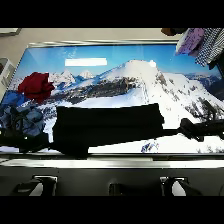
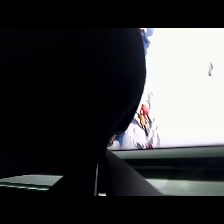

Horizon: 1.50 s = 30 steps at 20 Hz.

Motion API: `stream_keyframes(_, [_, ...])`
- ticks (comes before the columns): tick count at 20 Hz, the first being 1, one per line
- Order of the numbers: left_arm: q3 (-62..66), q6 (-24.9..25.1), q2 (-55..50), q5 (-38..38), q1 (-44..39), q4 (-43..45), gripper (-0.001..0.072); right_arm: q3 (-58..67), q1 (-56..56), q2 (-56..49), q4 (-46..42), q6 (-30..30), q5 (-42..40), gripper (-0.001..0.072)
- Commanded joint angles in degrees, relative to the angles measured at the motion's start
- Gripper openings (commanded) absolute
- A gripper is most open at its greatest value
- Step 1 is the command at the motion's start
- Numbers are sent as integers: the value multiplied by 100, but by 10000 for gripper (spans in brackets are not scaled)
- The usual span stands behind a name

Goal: Fold the clothes and pants, and hang the long-sleeved shirts on hangers.

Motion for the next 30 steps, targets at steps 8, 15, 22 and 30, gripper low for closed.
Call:
stream_keyframes(8, [2337,863,-3117,555,-13,2,18,638,918,-1335,-219,59,-2118,28])
stream_keyframes(15, [4065,942,-4852,426,-13,0,18,1766,999,-2677,13,-168,-2269,29])
stream_keyframes(22, [4760,1012,-5838,424,-109,-2,23,1882,1412,-3462,-81,-50,-2568,43])
stream_keyframes(30, [5187,944,-5379,490,-166,133,414,3036,581,-3471,-275,391,-1163,540])
